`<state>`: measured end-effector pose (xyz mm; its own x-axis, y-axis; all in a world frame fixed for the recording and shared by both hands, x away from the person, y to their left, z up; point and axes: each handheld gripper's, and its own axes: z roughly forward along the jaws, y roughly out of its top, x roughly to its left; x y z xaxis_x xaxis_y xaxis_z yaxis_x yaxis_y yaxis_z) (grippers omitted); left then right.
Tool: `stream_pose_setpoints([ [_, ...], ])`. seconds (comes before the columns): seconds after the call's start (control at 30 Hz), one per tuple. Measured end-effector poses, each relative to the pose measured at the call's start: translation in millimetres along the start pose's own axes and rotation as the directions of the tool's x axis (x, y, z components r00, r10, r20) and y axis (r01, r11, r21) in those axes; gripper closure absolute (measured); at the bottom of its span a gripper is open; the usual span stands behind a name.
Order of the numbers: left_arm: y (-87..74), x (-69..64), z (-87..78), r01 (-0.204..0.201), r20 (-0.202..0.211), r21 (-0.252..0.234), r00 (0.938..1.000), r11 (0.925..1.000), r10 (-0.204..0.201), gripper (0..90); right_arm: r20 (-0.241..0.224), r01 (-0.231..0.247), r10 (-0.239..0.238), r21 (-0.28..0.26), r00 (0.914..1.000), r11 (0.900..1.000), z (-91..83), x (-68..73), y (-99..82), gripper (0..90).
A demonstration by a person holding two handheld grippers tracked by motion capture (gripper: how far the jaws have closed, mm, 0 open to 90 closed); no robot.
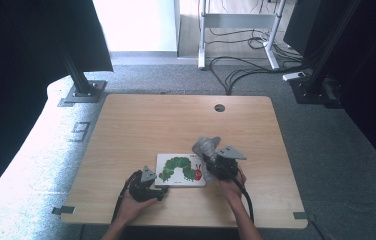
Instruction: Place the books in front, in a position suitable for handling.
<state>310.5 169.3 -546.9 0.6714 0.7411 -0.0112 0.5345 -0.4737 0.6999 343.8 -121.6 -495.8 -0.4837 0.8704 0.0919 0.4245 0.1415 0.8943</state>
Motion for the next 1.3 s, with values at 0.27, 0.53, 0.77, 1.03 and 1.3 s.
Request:
stream_pose_setpoints([
  [0.27, 0.0, 0.0, 0.0, 0.002, 0.0, 0.0, 1.0, 1.0, -0.002, 24.9, -0.112, 0.094, -0.088, 0.049, 0.9898, 0.9944, 39.7, 52.3, 17.3, 64.1],
  [0.53, 0.1, -0.2, 0.0, 0.003, -0.001, 0.0, 1.0, 1.0, -0.003, 24.9, -0.16, 0.133, -0.115, 0.112, 0.9804, 0.9848, 82.8, 86.0, 16.7, 64.0],
  [0.77, 0.0, -0.5, 0.1, 0.002, -0.001, 0.001, 1.0, 1.0, -0.002, 24.9, -0.16, 0.189, -0.162, 0.173, 0.9737, 0.9665, 106.1, 104.7, 9.9, 63.1],
  [1.03, 0.0, -0.7, 0.1, 0.002, -0.003, 0.001, 1.0, 1.0, -0.002, 24.9, -0.151, 0.188, -0.163, 0.169, 0.975, 0.9676, 105.4, 104.0, 5.4, 62.1],
  [1.3, 0.0, -0.3, 0.0, 0.001, -0.001, 0.001, 1.0, 1.0, -0.001, 24.8, -0.108, 0.166, -0.15, 0.166, 0.9828, 0.972, 95.3, 89.6, 2.7, 61.3],
])
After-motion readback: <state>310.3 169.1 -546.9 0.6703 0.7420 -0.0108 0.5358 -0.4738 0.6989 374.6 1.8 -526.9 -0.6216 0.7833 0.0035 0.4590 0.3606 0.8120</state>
